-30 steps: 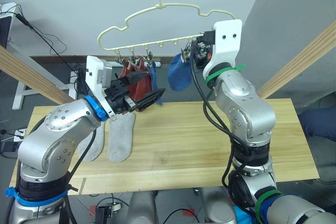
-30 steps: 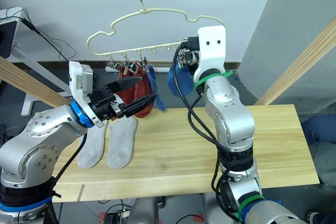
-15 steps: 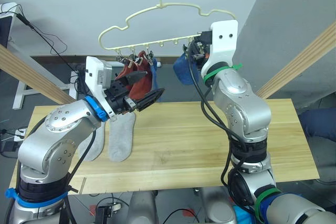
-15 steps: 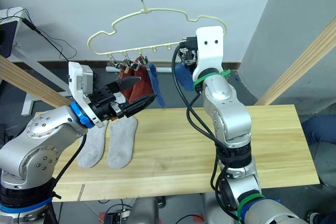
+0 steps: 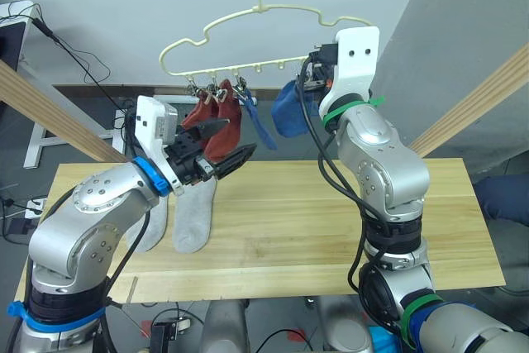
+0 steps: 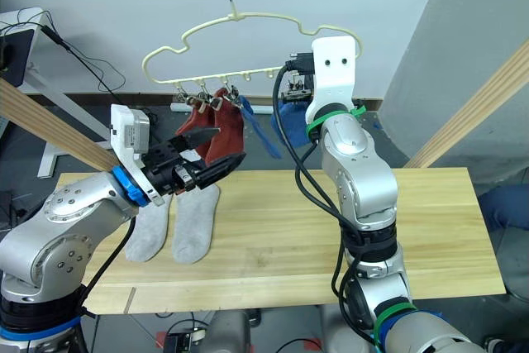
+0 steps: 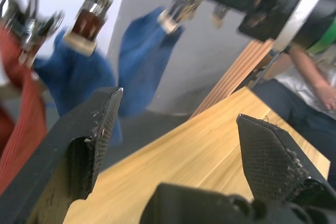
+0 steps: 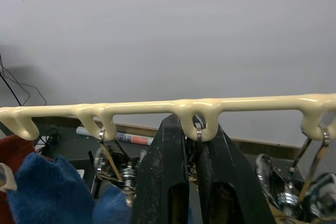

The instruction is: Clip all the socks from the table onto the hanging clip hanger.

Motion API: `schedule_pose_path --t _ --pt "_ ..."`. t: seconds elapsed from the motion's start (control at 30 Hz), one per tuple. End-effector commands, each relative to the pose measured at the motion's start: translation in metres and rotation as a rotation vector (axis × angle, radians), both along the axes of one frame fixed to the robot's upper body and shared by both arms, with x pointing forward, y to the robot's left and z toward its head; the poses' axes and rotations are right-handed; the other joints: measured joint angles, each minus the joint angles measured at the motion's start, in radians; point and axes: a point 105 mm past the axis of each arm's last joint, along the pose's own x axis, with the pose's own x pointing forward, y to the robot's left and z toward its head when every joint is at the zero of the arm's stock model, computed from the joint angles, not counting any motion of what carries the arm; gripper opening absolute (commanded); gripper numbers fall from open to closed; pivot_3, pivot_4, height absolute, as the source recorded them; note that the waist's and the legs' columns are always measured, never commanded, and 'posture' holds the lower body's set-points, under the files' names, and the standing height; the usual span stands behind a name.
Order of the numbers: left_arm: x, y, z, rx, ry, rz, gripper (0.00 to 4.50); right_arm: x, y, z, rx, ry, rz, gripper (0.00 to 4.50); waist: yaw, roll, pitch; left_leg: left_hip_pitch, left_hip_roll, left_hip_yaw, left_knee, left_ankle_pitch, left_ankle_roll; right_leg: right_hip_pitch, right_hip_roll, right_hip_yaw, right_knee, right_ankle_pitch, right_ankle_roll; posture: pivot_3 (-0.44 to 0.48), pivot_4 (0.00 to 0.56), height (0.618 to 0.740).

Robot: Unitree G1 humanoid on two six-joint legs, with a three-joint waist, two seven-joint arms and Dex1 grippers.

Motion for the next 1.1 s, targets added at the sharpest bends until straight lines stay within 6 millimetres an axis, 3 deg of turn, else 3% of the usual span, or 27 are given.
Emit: schedule_pose_path --t 0.03,0.17,0.37,0.6,0.73,1.1 --pt "-0.002 0.009 -0.007 0.061 0.051 0.06 4.01 -0.007 -0.001 0.015 0.013 -0.059 -0.003 0.04 0.0 0.0 0.0 0.0 0.0 0.0 0.0 0.0 0.0 0.0 0.0 0.0 0.0 0.0 0.0 -0.174 0.397 0.74" --pt "0.002 0.032 -0.04 0.164 0.209 0.194 4.01 -0.008 -0.002 0.018 0.004 -0.062 0.001 0.04 0.0 0.0 0.0 0.0 0.0 0.0 0.0 0.0 0.0 0.0 0.0 0.0 0.0 0.0 0.0 -0.175 0.405 0.74" --pt "0.003 0.052 -0.072 0.239 0.265 0.289 4.01 -0.014 -0.003 0.019 -0.013 -0.056 0.008 0.04 0.003 0.001 0.005 0.0 0.0 0.0 0.0 0.0 0.0 0.0 0.0 0.0 0.0 0.0 0.0 -0.187 0.416 0.74" --pt "0.011 0.074 -0.094 0.295 0.296 0.384 4.01 -0.018 -0.005 0.02 -0.015 -0.044 0.001 0.04 0.002 0.002 0.007 0.0 0.0 0.0 -0.001 0.0 0.0 -0.001 0.0 0.0 0.0 0.0 0.0 -0.207 0.426 0.74" --pt "0.026 0.094 -0.104 0.36 0.248 0.48 4.01 -0.02 -0.008 0.019 -0.013 -0.035 -0.01 0.04 0.001 0.003 0.011 0.0 0.0 0.001 -0.001 0.0 0.0 -0.002 -0.001 0.001 0.0 0.0 0.0 -0.224 0.432 0.74" --pt "0.047 0.09 -0.125 0.336 0.282 0.423 4.01 -0.022 -0.01 0.019 -0.012 -0.026 -0.024 0.04 -0.002 0.004 0.016 -0.001 0.0 0.002 -0.001 0.0 0.0 -0.002 -0.001 0.001 0.0 0.0 0.0 -0.253 0.438 0.74"
